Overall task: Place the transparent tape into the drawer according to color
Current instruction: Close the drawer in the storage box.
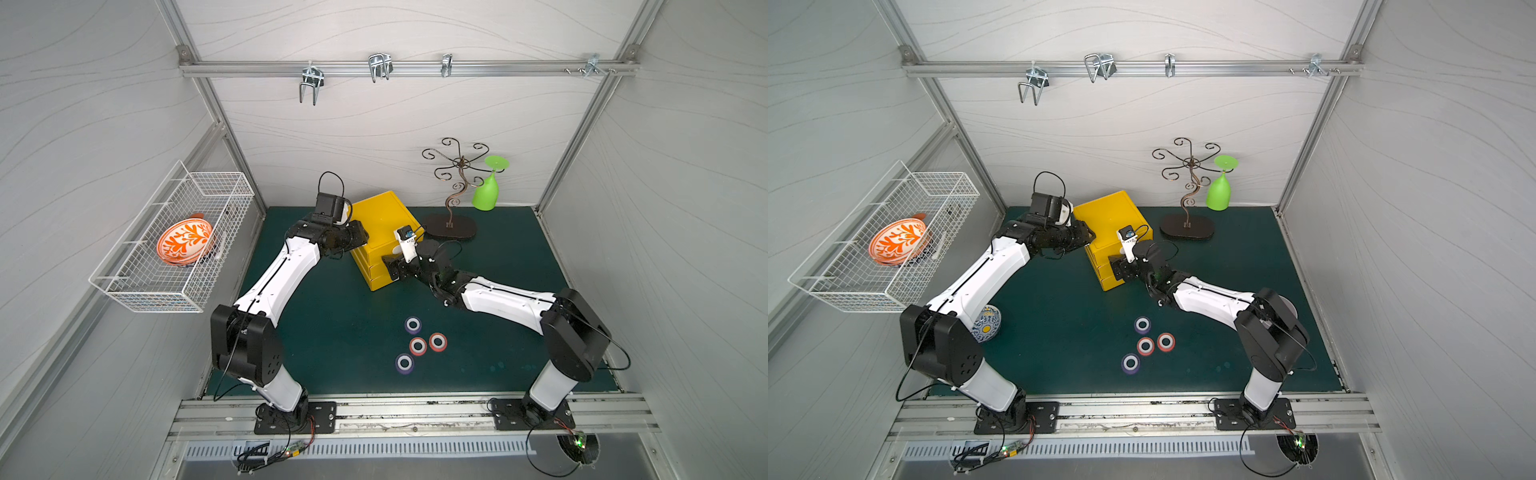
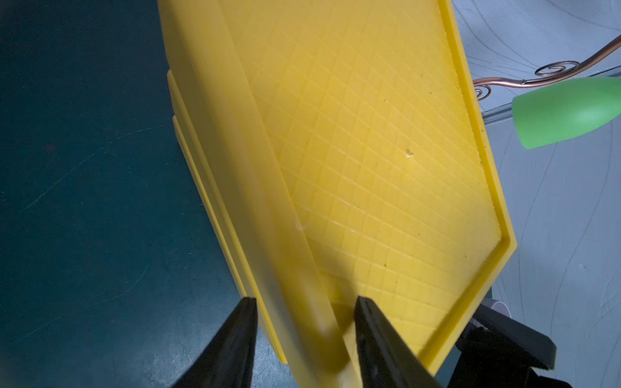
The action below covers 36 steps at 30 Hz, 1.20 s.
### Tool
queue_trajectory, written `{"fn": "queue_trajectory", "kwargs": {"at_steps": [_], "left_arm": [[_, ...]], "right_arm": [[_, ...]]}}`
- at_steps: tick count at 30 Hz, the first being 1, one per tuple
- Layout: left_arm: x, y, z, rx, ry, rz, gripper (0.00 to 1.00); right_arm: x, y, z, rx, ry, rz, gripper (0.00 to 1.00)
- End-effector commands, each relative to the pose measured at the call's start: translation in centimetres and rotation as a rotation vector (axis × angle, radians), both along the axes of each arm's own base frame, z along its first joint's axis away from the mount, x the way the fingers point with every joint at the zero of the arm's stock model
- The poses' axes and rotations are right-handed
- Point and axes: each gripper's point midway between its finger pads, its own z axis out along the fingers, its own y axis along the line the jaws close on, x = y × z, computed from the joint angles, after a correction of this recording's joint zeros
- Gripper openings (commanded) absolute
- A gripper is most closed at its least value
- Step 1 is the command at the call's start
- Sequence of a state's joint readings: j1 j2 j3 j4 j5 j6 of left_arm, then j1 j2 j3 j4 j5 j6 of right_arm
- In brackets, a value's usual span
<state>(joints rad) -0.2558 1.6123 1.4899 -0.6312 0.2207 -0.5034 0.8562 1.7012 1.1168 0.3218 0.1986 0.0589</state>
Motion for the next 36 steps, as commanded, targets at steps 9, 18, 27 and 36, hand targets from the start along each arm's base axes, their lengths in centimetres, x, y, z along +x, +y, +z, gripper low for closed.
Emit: {"fn": "queue_trajectory", "kwargs": {"at_steps": [9, 18, 27, 36], "left_arm": [[0.0, -0.1, -1.0, -0.002, 0.013, -0.03, 0.49], [0.1, -0.3, -1.8, -0.008, 0.028, -0.039, 0.49], [0.2, -0.2, -2.2, -0.016, 0.037, -0.04, 0.48], [0.2, -0.1, -2.4, -0.022, 0.045, -0.042, 0.48]], "right_arm": [[-0.5, -2.0, -0.9, 0.023, 0.013, -0.045, 0.86], [0.7, -5.7, -4.7, 0.038, 0.09, -0.083, 0.82], [1.7, -4.6, -5.2, 0.05, 0.089, -0.048, 0.81], [1.6, -2.8, -5.4, 0.052, 0.075, -0.023, 0.81]]}}
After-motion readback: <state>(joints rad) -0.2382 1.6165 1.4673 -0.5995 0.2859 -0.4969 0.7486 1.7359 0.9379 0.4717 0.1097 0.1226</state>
